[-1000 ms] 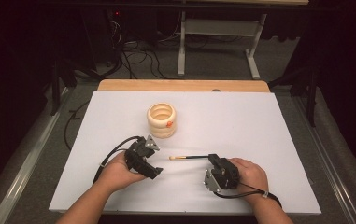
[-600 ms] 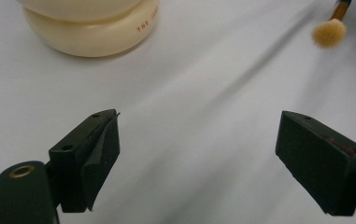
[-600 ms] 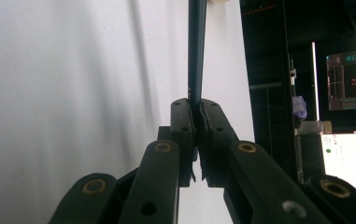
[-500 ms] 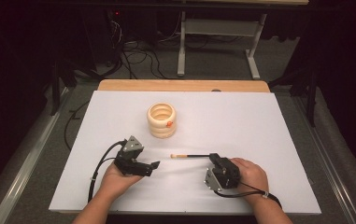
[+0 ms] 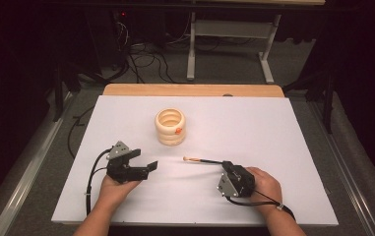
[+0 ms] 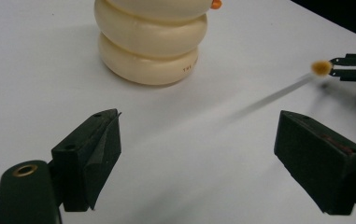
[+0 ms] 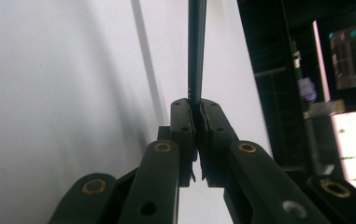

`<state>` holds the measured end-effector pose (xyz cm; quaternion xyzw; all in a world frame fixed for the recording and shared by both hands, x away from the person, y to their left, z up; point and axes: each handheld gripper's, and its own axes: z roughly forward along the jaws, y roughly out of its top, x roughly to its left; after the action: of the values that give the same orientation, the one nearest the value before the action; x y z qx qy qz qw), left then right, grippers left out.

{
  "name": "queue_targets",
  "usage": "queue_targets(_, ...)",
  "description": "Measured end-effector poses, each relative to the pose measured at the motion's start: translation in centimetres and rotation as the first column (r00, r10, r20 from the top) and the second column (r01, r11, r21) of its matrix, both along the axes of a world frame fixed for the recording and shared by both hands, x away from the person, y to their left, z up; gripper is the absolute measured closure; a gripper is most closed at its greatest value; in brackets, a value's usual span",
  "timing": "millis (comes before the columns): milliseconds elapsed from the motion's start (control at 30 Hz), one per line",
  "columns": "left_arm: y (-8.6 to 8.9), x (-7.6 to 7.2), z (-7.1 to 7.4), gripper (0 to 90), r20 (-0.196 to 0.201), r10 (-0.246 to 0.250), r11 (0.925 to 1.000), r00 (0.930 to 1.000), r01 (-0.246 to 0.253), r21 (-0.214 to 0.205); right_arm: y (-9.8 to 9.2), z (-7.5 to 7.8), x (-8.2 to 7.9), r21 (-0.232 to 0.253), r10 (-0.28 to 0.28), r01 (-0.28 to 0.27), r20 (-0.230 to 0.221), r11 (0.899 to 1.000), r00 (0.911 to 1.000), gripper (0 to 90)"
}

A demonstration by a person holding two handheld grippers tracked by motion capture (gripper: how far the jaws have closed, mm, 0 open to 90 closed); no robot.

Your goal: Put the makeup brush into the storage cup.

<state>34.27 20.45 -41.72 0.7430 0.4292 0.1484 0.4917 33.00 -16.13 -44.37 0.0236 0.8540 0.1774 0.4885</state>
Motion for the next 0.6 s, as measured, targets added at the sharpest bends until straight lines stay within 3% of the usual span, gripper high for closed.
queue_targets(33, 0.0, 0.0, 0.0, 15.5, 0.003, 0.0, 1.0, 1.0, 0.0, -0.005, -0.2, 0.0, 0.3, 0.066, -0.01, 0.012, -0.026, 0.998, 0.9996, 87.3)
queue_targets(233, 0.1, 0.0, -0.1, 15.5, 0.009, -0.001, 0.9999, 1.0, 0.001, -0.016, -0.6, 0.4, 0.5, 0.163, -0.028, 0.038, -0.063, 0.986, 0.9976, 87.3)
queue_targets(367, 0.1, 0.0, -0.1, 15.6, 0.011, -0.008, 0.9996, 0.9999, 0.008, -0.026, -1.0, 0.9, 0.8, 0.246, -0.014, 0.037, -0.098, 0.968, 0.9951, 87.2)
queue_targets(400, 0.1, 0.0, -0.1, 15.6, 0.011, -0.008, 0.9996, 0.9999, 0.008, -0.026, -1.0, 0.9, 0.8, 0.246, -0.014, 0.037, -0.098, 0.968, 0.9951, 87.2)
queue_targets(433, 0.1, -0.1, -0.2, 15.7, 0.01, -0.01, 0.9996, 0.9999, 0.01, -0.027, -1.2, 1.0, 0.8, 0.309, -0.025, 0.066, -0.135, 0.949, 0.9905, 87.3)
queue_targets(533, 0.1, -0.1, -0.3, 15.6, 0.013, -0.009, 0.9995, 0.9999, 0.01, -0.029, -1.4, 1.2, 0.9, 0.353, -0.029, 0.086, -0.164, 0.932, 0.986, 87.2)
queue_targets(600, 0.1, 0.0, -0.3, 15.7, 0.013, -0.009, 0.9995, 0.9999, 0.009, -0.029, -1.6, 1.3, 1.0, 0.393, -0.029, 0.102, -0.188, 0.914, 0.9818, 87.3)
